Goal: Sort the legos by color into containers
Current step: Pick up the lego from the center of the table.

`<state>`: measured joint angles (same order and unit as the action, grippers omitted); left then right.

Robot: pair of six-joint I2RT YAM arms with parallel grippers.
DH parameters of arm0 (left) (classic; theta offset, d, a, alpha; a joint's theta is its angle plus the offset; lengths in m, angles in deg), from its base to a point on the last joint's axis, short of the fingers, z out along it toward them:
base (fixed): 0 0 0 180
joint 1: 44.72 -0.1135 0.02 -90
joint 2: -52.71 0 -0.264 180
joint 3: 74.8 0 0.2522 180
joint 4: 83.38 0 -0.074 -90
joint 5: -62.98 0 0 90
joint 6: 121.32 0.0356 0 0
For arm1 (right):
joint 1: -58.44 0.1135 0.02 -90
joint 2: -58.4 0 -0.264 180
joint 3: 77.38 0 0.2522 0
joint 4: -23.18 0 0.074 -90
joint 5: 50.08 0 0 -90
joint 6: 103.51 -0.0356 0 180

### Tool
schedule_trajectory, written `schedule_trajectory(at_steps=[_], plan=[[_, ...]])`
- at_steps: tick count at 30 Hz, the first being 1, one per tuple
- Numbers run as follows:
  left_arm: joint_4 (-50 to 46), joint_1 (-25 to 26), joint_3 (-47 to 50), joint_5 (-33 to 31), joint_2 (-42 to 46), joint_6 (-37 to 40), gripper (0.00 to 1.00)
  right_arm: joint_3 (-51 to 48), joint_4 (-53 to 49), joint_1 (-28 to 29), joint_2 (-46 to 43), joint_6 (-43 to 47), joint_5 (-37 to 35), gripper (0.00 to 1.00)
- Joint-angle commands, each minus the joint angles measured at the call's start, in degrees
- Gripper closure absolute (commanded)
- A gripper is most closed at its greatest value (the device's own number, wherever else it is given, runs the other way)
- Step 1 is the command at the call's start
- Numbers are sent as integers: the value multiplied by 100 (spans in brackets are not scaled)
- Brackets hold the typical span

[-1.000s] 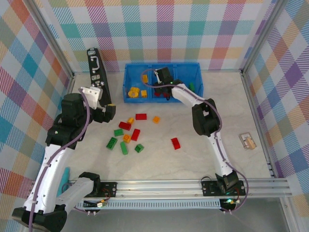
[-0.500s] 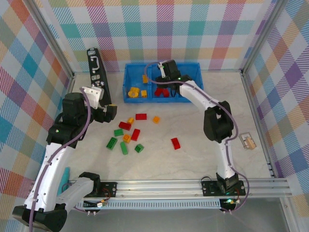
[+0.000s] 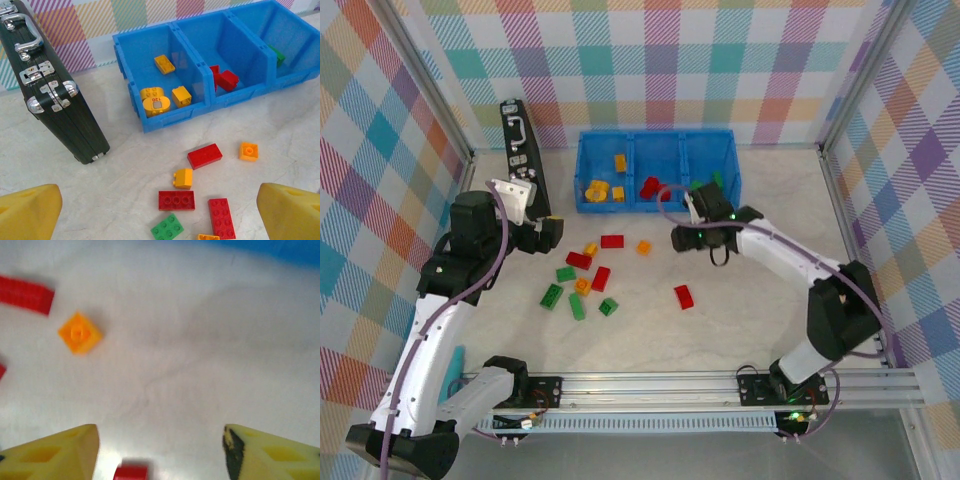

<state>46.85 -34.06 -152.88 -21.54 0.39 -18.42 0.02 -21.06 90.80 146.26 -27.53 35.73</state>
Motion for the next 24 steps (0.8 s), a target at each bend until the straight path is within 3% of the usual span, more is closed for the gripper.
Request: schedule_trajectory(at_steps=[1, 4, 12, 18, 24], plan=[[85, -81, 24, 138, 4, -68, 0, -655, -57, 272, -382, -415, 648, 26], [85, -81, 37, 127, -13, -57, 0, -1073, -131, 434, -520, -569, 752, 21], [77, -81, 50, 173, -41, -58, 0, -1621, -188, 680, -536, -909, 685, 20], [86, -81, 51, 125, -97, -47, 0, -1632, 25, 866, -117, -802, 509, 22], [41, -79, 23, 129, -157, -16, 0, -1375, 214, 932, 517, -689, 442, 33]])
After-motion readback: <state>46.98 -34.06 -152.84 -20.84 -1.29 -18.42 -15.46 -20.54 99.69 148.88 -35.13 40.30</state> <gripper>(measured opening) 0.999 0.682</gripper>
